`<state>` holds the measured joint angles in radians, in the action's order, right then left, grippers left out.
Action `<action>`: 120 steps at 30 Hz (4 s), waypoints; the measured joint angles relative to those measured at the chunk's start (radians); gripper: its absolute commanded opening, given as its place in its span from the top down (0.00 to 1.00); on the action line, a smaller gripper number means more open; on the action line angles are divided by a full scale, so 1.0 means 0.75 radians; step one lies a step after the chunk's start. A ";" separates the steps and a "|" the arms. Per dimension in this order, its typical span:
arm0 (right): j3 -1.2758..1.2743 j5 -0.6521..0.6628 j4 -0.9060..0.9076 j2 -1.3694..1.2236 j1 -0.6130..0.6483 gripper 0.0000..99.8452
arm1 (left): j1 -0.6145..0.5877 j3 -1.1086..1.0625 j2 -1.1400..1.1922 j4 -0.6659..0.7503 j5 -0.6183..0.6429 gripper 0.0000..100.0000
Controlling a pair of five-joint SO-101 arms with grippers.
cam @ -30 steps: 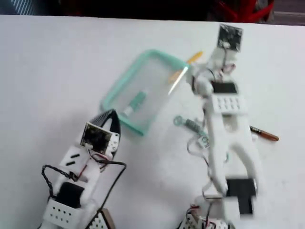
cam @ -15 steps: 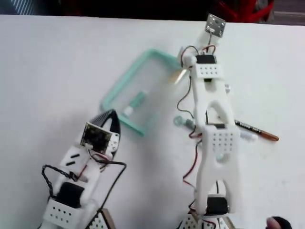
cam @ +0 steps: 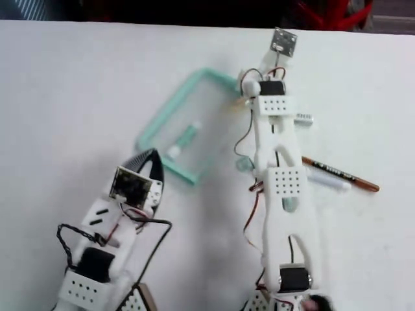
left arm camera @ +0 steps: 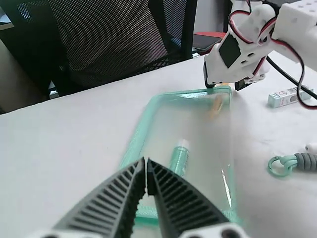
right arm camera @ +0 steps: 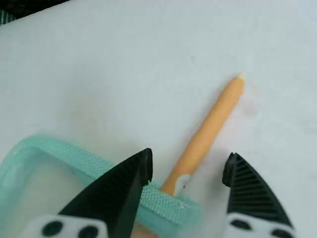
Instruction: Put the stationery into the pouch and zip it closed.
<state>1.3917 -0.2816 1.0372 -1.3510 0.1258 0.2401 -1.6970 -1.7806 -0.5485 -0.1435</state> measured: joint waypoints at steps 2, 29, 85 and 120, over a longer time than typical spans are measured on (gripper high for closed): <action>0.002 0.090 0.029 0.000 0.027 0.90 | 0.000 0.000 0.000 0.000 0.000 0.98; 0.125 1.268 0.839 0.084 0.086 0.98 | 0.000 0.000 0.000 0.000 0.000 0.98; -0.624 1.373 0.888 0.487 0.182 0.76 | -0.053 0.000 0.000 0.000 -0.094 0.98; -1.277 1.571 0.898 0.845 0.074 0.71 | -0.053 0.000 0.000 0.000 -0.094 0.98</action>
<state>0.4342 0.8968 1.7108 -0.7173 0.1811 0.2002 -1.6970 -1.7806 -0.5485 -0.2140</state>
